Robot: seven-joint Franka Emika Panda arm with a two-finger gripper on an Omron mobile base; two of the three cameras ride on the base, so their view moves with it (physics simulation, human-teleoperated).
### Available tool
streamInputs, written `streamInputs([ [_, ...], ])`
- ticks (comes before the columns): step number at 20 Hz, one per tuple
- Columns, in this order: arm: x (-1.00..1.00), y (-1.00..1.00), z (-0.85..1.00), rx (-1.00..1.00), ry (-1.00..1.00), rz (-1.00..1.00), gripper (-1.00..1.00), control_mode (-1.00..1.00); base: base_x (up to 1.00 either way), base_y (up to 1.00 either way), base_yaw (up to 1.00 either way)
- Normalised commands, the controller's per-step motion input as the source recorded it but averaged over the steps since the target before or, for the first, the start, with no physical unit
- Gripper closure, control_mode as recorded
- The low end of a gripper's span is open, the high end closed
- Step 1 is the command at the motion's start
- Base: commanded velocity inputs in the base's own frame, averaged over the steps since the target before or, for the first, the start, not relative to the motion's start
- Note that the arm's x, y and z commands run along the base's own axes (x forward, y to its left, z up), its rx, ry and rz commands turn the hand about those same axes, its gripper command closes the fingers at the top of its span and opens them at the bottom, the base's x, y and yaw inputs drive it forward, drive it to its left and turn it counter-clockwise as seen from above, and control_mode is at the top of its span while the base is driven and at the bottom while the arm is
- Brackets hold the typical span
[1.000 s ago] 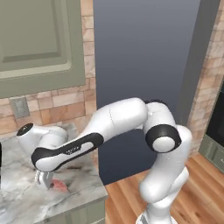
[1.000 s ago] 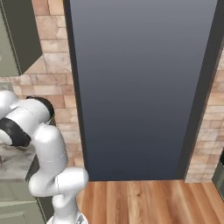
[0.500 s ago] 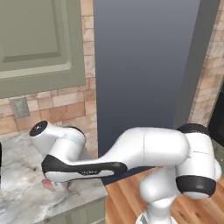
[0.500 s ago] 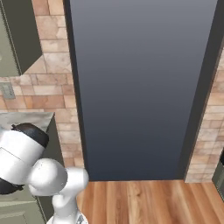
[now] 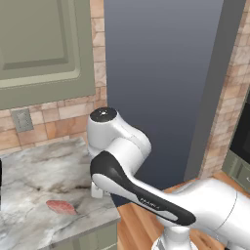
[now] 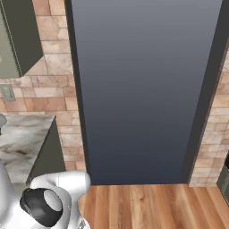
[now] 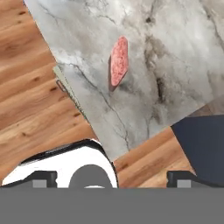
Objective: Open the fridge, remove the mango, cucumber, and steak, and place them on any counter.
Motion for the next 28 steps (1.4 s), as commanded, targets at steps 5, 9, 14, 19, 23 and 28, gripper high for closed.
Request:
streamInputs([
  [5, -0.54, -0.63, 0.52, 0.25, -0.05, -0.10, -1.00, -1.00, 0.00, 0.00, 0.00],
  [9, -0.36, -0.59, 0.79, 0.22, 0.00, -0.18, -1.00, -1.00, 0.00, 0.00, 0.00],
  [14, -0.04, -0.58, 0.78, 0.15, 0.01, -0.23, -1.00, -1.00, 0.00, 0.00, 0.00],
  [19, -0.10, -0.55, 0.68, 0.11, 0.01, -0.25, -1.00, -1.00, 0.00, 0.00, 0.00],
  [23, -0.09, -0.39, 0.39, 0.07, 0.00, -0.35, -1.00, -1.00, 0.00, 0.00, 0.00],
  [28, -0.05, -0.39, 0.25, 0.00, 0.00, -0.35, -1.00, -1.00, 0.00, 0.00, 0.00],
])
